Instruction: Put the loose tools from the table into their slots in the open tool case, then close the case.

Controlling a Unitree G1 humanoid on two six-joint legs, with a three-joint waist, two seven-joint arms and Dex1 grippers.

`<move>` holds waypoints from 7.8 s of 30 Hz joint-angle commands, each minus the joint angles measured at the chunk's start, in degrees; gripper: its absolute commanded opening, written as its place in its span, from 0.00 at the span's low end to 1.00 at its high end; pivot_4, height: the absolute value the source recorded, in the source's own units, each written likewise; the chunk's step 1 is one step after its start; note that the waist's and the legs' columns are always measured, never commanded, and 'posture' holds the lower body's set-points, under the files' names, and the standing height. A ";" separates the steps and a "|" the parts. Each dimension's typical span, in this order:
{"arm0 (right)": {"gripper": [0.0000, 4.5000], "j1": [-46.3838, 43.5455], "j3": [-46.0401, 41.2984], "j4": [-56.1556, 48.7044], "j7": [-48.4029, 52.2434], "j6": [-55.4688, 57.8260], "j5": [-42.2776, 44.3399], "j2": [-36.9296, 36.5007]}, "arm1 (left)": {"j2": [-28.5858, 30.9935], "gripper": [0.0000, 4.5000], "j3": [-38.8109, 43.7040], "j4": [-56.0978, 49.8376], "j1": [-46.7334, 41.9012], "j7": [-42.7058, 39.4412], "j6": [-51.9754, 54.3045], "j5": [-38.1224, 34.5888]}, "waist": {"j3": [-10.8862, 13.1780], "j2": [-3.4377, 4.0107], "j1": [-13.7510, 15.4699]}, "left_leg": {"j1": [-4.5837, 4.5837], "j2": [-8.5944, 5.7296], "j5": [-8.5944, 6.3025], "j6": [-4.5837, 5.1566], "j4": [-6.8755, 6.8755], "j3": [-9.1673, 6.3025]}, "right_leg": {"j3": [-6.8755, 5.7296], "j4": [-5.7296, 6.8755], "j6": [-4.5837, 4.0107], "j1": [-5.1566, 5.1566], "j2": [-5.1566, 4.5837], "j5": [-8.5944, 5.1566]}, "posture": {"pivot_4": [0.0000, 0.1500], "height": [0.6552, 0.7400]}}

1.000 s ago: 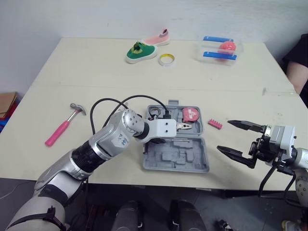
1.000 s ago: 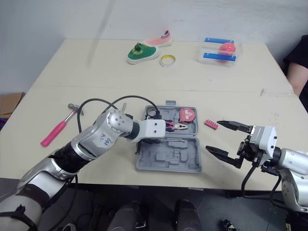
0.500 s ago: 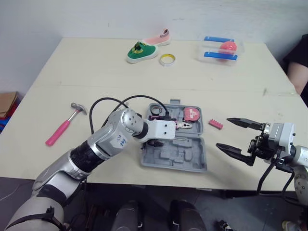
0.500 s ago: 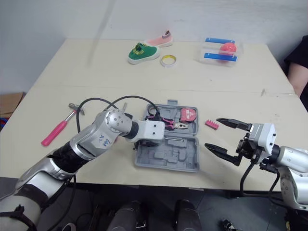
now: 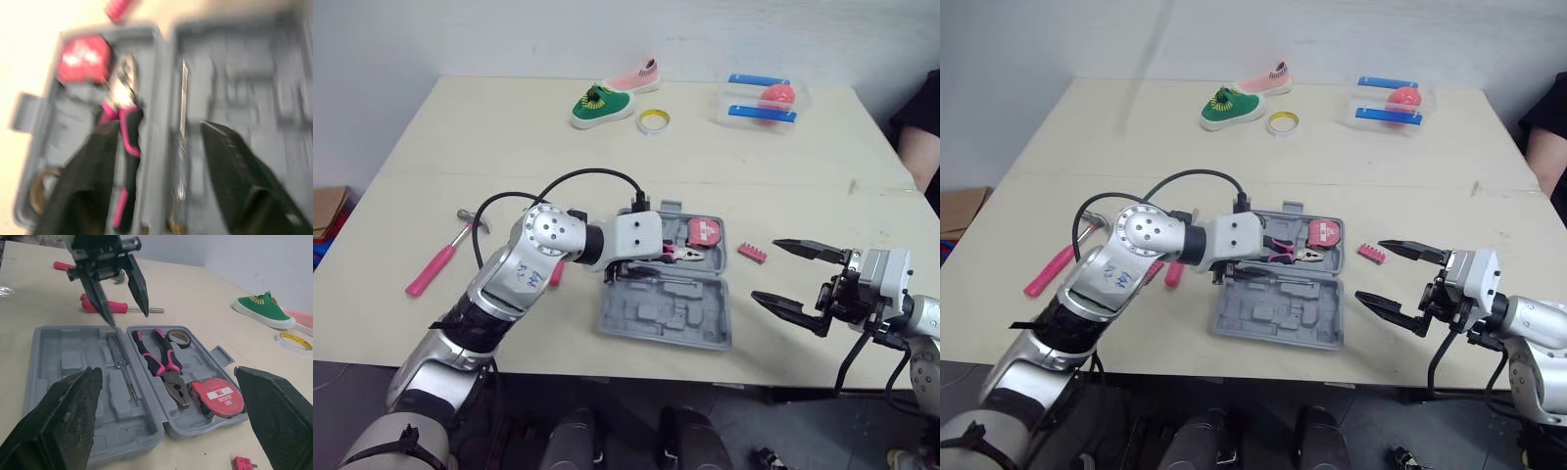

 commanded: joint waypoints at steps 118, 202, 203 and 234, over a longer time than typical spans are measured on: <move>1.00 -7.28 -0.85 11.64 11.11 -5.64 7.05 6.89 | 30.75 1.00 48.88 26.42 37.72 11.57 6.13 -24.83 | -0.98 0.25 -2.69 | 0.72 0.00 -0.72 -0.59 -1.20 0.28 | -0.04 -0.55 -0.32 0.11 -0.71 -0.14 | 1.00 1.00; 1.00 5.26 -3.63 0.92 4.97 -1.91 3.03 0.29 | 1.85 0.12 -16.83 10.24 -9.86 -12.10 3.14 5.73 | -0.38 -0.24 -0.98 | -0.02 0.00 -0.27 0.10 -0.08 0.19 | -0.36 -0.16 -0.05 -0.10 -0.33 0.06 | 1.00 1.00; 1.00 5.24 -3.66 0.58 4.67 -1.62 3.05 0.24 | 1.83 0.12 -16.90 10.30 -9.90 -12.01 3.83 6.22 | -0.38 -0.24 -0.98 | -0.01 0.00 -0.27 0.10 -0.09 0.19 | -0.36 -0.16 -0.05 -0.10 -0.37 0.06 | 1.00 1.00; 1.00 5.04 -3.00 -2.45 2.86 1.34 2.69 1.12 | -6.46 0.01 3.32 7.61 4.91 -5.14 -6.37 -8.76 | -0.39 -0.23 -0.57 | 0.00 -0.13 -0.27 0.25 0.06 0.12 | -0.59 -0.11 0.00 0.05 -0.66 0.08 | 1.00 1.00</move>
